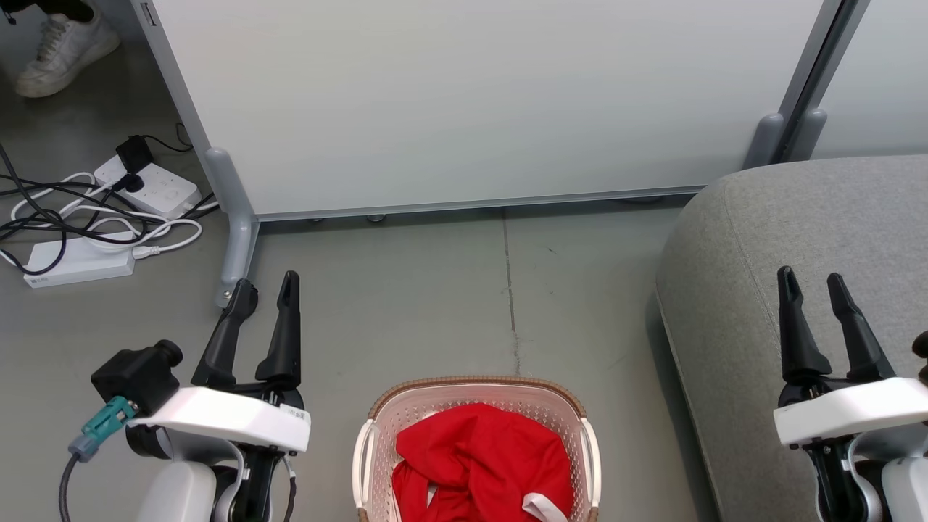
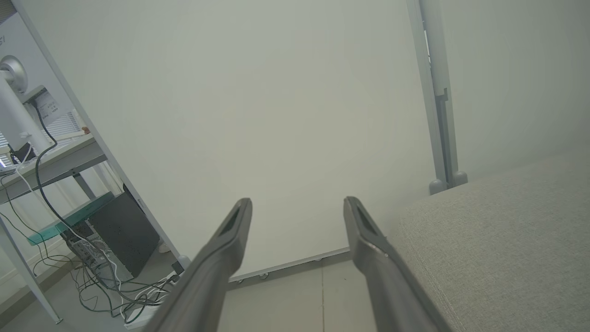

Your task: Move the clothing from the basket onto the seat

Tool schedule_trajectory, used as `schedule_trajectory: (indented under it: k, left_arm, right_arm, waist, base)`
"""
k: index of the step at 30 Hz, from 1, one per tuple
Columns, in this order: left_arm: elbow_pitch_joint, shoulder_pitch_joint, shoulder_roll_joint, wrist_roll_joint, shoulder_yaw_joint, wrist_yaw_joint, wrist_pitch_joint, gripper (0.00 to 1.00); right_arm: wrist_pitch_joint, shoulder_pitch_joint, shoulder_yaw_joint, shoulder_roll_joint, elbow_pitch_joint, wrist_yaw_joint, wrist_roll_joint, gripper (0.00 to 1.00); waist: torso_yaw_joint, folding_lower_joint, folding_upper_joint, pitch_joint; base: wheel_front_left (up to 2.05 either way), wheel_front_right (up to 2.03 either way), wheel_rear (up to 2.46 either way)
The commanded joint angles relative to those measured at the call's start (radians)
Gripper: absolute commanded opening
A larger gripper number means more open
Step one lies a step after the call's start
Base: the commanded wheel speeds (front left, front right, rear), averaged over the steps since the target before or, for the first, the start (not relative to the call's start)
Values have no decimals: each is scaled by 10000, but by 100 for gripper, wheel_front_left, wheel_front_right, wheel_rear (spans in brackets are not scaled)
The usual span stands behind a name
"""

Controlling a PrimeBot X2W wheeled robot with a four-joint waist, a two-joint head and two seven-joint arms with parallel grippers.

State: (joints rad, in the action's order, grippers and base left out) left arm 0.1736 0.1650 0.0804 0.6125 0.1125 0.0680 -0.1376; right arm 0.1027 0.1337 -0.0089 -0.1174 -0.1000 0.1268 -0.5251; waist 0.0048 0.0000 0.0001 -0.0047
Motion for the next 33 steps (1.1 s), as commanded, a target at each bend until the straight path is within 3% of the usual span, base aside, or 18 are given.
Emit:
schedule_trajectory:
  k: [1, 33]
  left_arm:
    - [-55, -21, 67, -288, 15, -73, -83, 100]
    - [866, -318, 113, -2909, 304, -729, -18, 100]
  right_arm:
    - [128, 50, 39, -35, 36, 48, 330, 100]
    - [-134, -125, 265, 278, -1157, 52, 3195, 100]
  waist:
    - [10, 0, -1, 0]
    - [53, 0, -1, -91]
  base:
    - [0, 0, 0]
    - [0, 0, 0]
